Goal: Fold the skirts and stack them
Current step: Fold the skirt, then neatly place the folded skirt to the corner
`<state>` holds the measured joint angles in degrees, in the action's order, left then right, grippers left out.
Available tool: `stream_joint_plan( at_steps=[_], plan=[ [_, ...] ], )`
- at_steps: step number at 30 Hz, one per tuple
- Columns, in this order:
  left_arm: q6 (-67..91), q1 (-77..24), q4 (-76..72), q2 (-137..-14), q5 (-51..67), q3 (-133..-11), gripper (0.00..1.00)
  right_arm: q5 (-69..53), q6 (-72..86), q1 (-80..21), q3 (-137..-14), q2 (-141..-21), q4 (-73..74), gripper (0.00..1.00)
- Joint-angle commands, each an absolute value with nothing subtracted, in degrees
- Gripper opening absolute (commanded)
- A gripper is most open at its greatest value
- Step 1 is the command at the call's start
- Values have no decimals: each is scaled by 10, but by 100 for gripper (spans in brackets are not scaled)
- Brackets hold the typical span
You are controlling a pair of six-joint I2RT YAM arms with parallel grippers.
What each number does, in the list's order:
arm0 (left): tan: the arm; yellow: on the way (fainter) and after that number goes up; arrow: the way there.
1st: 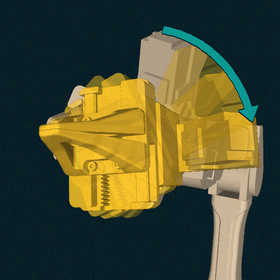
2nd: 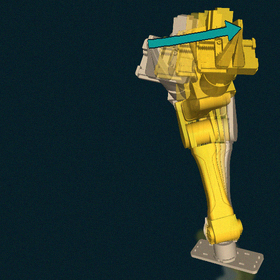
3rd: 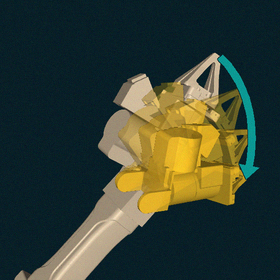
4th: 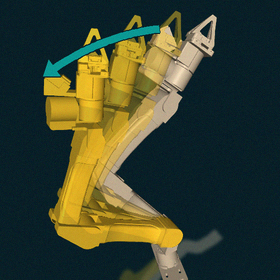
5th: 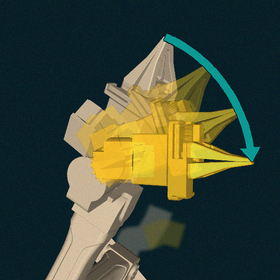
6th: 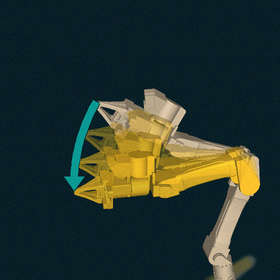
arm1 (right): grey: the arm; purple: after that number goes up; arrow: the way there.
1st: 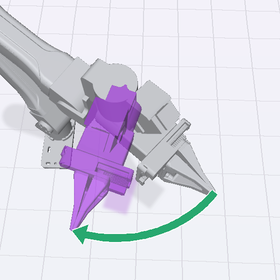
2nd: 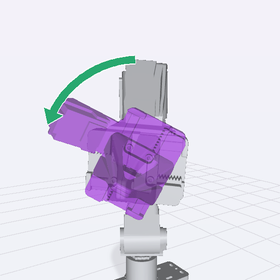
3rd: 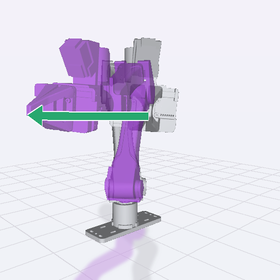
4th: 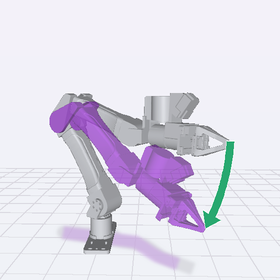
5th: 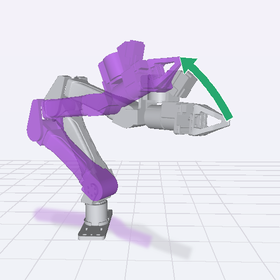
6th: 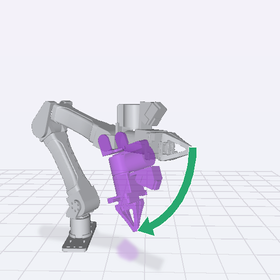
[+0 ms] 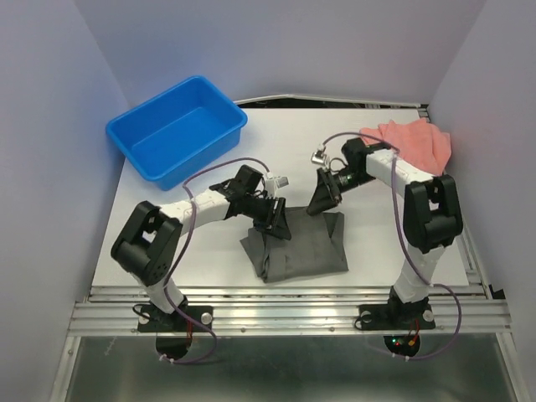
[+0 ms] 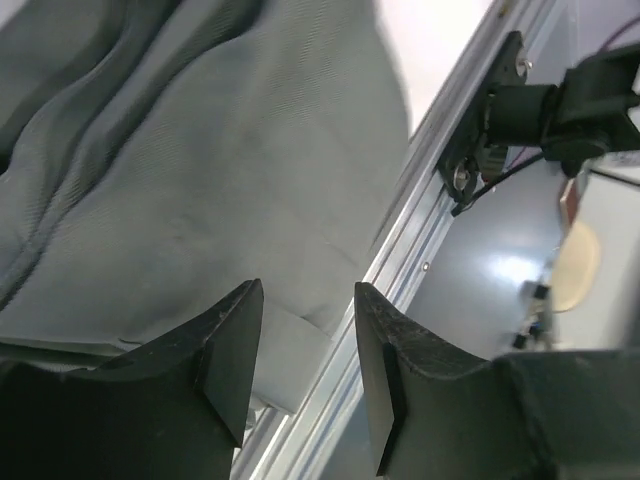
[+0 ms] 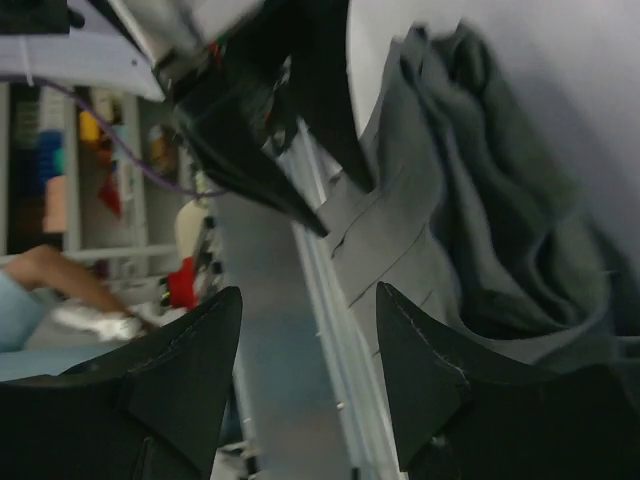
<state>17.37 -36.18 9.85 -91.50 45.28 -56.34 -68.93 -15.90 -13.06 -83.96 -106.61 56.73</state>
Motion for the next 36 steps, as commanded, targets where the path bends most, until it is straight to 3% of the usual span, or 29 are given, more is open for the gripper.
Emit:
stream_joint_plan(
  at_steps=[1,6,10,17,21,22,26,28,29,31,32,36],
  plan=[
    [259,-351,-9,-952,502,-561,52,-759,-191,-165,-727,-1123,637,59],
    [237,-330,-9,-1039,478,-590,50,-598,-44,-155,-686,-1153,455,56],
    [169,-308,46,-1099,448,-674,49,-492,-22,-137,-769,-1194,404,56],
    [67,-268,127,-1190,396,-877,48,-481,-50,-122,-1010,-1318,482,56],
    [-24,-263,192,-1185,360,-990,53,-508,-7,-122,-1041,-1289,493,59],
    [-41,-265,197,-1160,331,-1010,58,-507,20,-122,-1026,-1240,478,61],
    [-149,-298,179,-1058,193,-989,69,-441,17,-122,-1005,-1139,458,73],
    [-257,-361,98,-979,-1,-910,73,-373,7,-122,-1004,-1079,454,82],
    [-289,-374,65,-951,-37,-874,77,-341,-11,-122,-1002,-1058,448,85],
    [-326,-382,6,-876,-47,-790,85,-261,-23,-122,-978,-1021,436,87],
    [-338,-383,-36,-858,-39,-770,99,-217,-20,-122,-964,-981,416,99],
    [-371,-384,12,-827,90,-748,99,-149,20,-117,-820,-906,337,100]
  ],
)
